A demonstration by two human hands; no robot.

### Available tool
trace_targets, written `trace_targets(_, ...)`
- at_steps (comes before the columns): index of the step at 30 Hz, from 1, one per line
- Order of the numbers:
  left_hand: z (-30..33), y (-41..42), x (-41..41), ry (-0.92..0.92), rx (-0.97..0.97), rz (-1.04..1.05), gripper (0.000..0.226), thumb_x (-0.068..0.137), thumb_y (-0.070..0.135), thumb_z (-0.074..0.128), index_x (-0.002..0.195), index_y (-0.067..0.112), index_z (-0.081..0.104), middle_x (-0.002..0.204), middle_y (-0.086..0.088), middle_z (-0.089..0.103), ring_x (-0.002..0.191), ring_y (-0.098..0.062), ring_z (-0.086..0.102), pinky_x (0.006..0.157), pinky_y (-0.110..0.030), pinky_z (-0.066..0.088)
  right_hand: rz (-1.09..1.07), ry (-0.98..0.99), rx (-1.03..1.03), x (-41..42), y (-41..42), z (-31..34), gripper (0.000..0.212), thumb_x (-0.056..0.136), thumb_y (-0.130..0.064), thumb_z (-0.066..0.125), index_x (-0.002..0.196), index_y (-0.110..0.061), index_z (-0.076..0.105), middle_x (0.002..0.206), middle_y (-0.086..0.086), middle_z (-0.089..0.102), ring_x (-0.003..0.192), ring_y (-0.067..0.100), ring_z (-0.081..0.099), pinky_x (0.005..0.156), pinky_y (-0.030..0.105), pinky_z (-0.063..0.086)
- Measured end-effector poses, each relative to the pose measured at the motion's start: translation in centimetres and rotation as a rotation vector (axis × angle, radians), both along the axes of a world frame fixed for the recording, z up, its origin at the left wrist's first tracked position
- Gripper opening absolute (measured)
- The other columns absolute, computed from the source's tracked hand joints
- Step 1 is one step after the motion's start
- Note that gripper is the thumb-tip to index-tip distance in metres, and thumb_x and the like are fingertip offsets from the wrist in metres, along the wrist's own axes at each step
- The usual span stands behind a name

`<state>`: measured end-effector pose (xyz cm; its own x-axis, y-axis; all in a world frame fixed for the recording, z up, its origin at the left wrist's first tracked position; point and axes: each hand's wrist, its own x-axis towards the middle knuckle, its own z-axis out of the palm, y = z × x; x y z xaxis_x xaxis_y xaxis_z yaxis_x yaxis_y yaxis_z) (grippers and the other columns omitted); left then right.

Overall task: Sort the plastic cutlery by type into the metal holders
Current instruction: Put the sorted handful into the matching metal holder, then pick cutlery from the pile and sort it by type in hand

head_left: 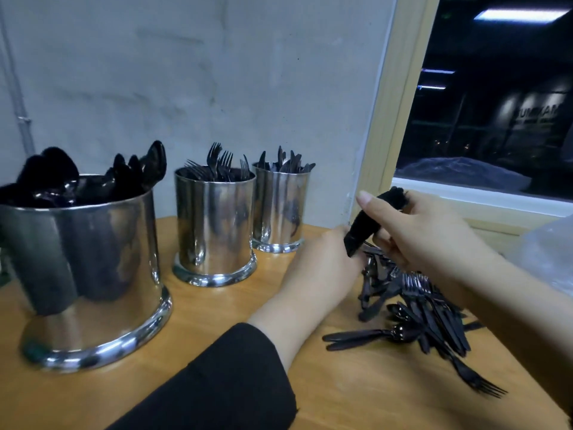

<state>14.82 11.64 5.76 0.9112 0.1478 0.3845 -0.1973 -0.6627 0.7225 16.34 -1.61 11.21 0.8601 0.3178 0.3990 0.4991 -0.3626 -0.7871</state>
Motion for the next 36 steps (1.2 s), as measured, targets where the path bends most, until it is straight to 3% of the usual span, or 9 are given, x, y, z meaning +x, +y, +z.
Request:
trace_targets(4,-0.2,1.9,0.7,-0.085,0.059,0.124,0.011,0.094,0.027,0.061,0.104,0.022,0.057,0.085,-0.005,0.065,0.084,-0.033,0.062,0.073,-0.042,0.055,-0.023,0.025,0.014,1.6,3.2,0.7,0.051,0.096,-0.048,0.061,0.073,-0.003,0.066,0.051,0.005,0.052,0.046,0.018,0.041,0.049,0.028,0.033)
trace_targets(10,-1.0,4.5,1.7,-0.166,-0.163,0.136,0.023,0.090,0.032,0.069,0.075,0.030,0.051,0.062,0.005,0.054,0.062,-0.016,0.052,0.057,-0.032,0.043,0.000,0.003,0.020,3.7,5.5,1.8,0.047,0.097,-0.039,0.061,0.084,0.006,0.067,0.051,0.005,0.051,0.046,0.021,0.039,0.049,0.029,0.033)
trace_targets(12,-1.3,5.5,1.9,-0.176,-0.214,0.122,0.020,0.090,0.034,0.070,0.077,0.028,0.055,0.061,0.005,0.054,0.059,-0.016,0.049,0.055,-0.031,0.040,0.013,0.013,0.056,4.3,6.1,2.4,0.043,0.096,-0.037,0.063,0.085,0.005,0.068,0.052,0.005,0.051,0.049,0.021,0.041,0.047,0.028,0.034)
trace_targets(14,-1.3,6.1,1.7,-0.220,-0.269,0.110,0.011,0.090,0.037,0.072,0.094,0.031,0.064,0.075,0.008,0.064,0.070,-0.013,0.058,0.064,-0.031,0.048,0.031,0.025,0.080,5.1,6.6,3.2,0.040,0.095,-0.036,0.065,0.086,0.003,0.068,0.055,0.006,0.054,0.054,0.022,0.044,0.047,0.029,0.036)
trace_targets(18,-1.1,7.0,1.9,-0.304,-0.261,0.182,0.053,0.094,0.043,0.067,0.144,0.033,0.050,0.138,0.012,0.054,0.124,-0.007,0.052,0.105,-0.029,0.044,-0.029,-0.072,0.146,6.9,6.8,6.5,0.031,0.096,-0.036,0.064,0.084,-0.008,0.066,0.055,0.002,0.057,0.051,0.016,0.050,0.049,0.027,0.041)
trace_targets(21,-1.2,7.5,2.2,-0.345,-0.235,0.228,0.037,0.100,0.035,0.058,0.137,0.029,0.056,0.135,0.011,0.055,0.122,-0.011,0.054,0.103,-0.038,0.049,-0.106,-0.200,0.147,8.9,7.9,8.8,0.033,0.098,-0.038,0.062,0.094,-0.005,0.067,0.062,0.004,0.060,0.049,0.014,0.052,0.052,0.028,0.044)
trace_targets(26,-1.7,7.9,2.4,-0.355,-0.179,0.276,0.021,0.102,0.031,0.053,0.118,0.026,0.065,0.114,0.014,0.061,0.105,-0.007,0.057,0.088,-0.030,0.050,-0.126,-0.292,0.154,13.0,11.7,10.3,0.030,0.098,-0.040,0.059,0.090,-0.011,0.060,0.071,0.006,0.062,0.047,0.011,0.055,0.055,0.030,0.042)
trace_targets(31,-2.0,7.9,2.5,-0.338,-0.153,0.266,0.018,0.102,0.030,0.053,0.115,0.027,0.065,0.106,0.016,0.061,0.096,-0.006,0.057,0.081,-0.029,0.050,-0.204,-0.207,-0.051,16.7,15.1,9.3,0.031,0.095,-0.041,0.058,0.085,-0.011,0.057,0.073,0.012,0.063,0.054,0.024,0.050,0.056,0.033,0.040)
trace_targets(36,-2.5,7.6,2.5,-0.317,-0.091,0.231,0.019,0.102,0.030,0.053,0.118,0.026,0.064,0.106,0.014,0.062,0.096,-0.010,0.059,0.086,-0.038,0.052,-0.259,-0.100,-0.468,17.0,15.6,6.7,0.062,0.089,-0.067,0.058,0.068,-0.010,0.050,0.061,0.005,0.054,0.050,0.021,0.044,0.048,0.026,0.031)
